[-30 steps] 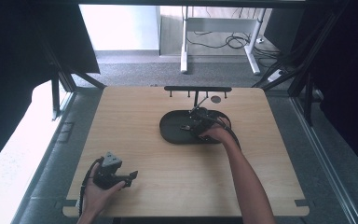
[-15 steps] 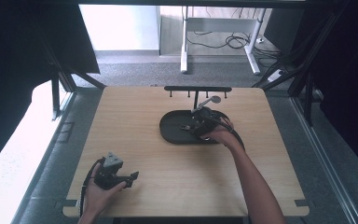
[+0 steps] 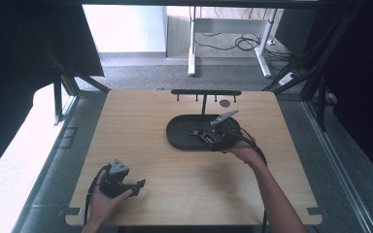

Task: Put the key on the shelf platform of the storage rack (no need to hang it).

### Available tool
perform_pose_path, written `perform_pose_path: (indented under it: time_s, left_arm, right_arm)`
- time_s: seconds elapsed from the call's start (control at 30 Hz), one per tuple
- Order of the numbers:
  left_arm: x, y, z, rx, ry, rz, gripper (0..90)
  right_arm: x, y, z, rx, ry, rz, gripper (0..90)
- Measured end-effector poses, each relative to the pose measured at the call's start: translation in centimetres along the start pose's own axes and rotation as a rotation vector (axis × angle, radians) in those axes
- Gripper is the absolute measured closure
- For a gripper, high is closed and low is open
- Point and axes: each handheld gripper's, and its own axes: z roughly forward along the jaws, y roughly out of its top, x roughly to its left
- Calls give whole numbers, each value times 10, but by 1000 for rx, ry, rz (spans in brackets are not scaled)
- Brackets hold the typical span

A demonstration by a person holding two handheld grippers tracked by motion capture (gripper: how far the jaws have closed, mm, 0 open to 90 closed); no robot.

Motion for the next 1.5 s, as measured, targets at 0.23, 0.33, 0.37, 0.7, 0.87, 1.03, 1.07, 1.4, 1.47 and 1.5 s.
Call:
perform_pose_path:
  time_s: [0.23,0.33,0.37,0.7,0.87,1.03,1.07,1.4,1.47,1.5]
  left_arm:
    - [0,0,1,3,1,2,236]
    - [-1,0,1,5,4,5,236]
    - [-1,0,1,6,2,5,237]
    - [-2,-1,2,9,4,3,237]
    - [-2,-1,2,11,4,3,236]
    - [-3,-1,3,16,3,9,237]
    - [-3,-1,3,17,3,9,236]
    - [-4,0,3,16,0,9,236]
    - [-3,0,3,17,0,10,236]
    - [-3,0,3,15,0,9,236]
  right_arm:
    - [5,-29,-14,-34,30,20,379]
    - [6,-42,-19,-53,40,31,381]
    - [7,-48,-22,-61,44,40,382]
    - [9,-94,-31,-93,48,100,382]
    - [10,-115,-34,-98,42,126,386]
    - [10,-128,-35,-82,27,144,386]
    - [10,-129,-34,-78,27,148,386]
    - [9,-134,-32,-76,19,149,381]
    - [10,-134,-33,-81,14,147,376]
    - [10,-134,-33,-83,12,148,373]
